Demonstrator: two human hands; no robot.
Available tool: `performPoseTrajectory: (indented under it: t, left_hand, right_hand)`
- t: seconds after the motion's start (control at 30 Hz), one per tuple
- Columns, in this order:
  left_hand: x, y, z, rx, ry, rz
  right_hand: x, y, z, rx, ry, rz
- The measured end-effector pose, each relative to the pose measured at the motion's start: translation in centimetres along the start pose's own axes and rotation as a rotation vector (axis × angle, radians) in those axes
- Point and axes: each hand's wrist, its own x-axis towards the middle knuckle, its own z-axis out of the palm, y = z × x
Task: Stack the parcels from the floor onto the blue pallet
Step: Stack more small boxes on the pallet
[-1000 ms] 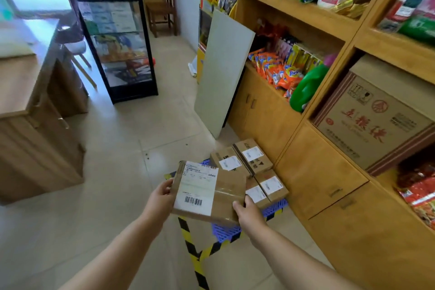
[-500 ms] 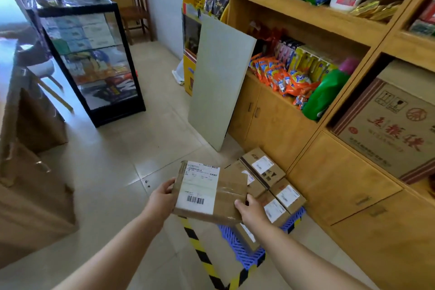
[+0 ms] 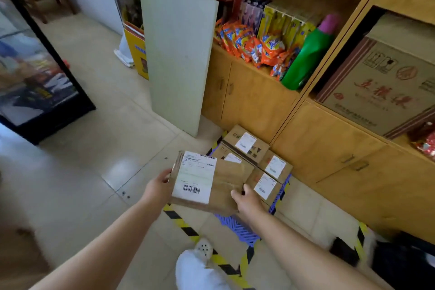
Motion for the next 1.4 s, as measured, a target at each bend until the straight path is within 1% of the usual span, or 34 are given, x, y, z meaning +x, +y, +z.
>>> performPoseTrajectory:
  t: [0.1,0.23,0.37,0.6,0.73,0.83,1.1,1.23,1.4]
  left_hand:
    - [3.1,2.0,0.9,0.030,-0.020,-0.014]
    - [7.5,3.8,1.4,0.119,-0.052,-0.052]
    - [12.7,3.7,1.7,0.201,-0.101,-0.049]
    - [19.6,3.6,4.0,0.261,-0.161,-0.093]
    - [24.3,1.5,5.3,0.327,-0.180,-0.075]
    - [27.8,-0.7,5.8,0.451,-0.202,-0.054]
    - [38.2,-7.4,8.7,0.747,-0.293,-0.024]
    - [43.3,-11.0,11.2,0.776,-0.377,-0.026]
    - [48.9,-16.2,14.8,0.857,-0.406,-0.001]
  right_hand:
    - [3.9,-1.0,0.4,0.027,-0.004,0.035]
    - [8.0,-2.7,1.0,0.051,-0.049,0.142]
    - [11.9,-3.2,1.7,0.069,-0.070,0.189]
    - [18.1,-1.4,3.8,0.125,-0.032,0.266]
    - [21.9,0.6,6.1,0.159,-0.008,0.356]
    - [24.9,2.3,8.7,0.216,0.010,0.417]
    - [33.4,8.8,15.7,0.299,0.079,0.492]
    - [37.9,12.7,17.6,0.363,0.131,0.566]
    - [44.2,18.0,19.8,0.468,0.166,0.606]
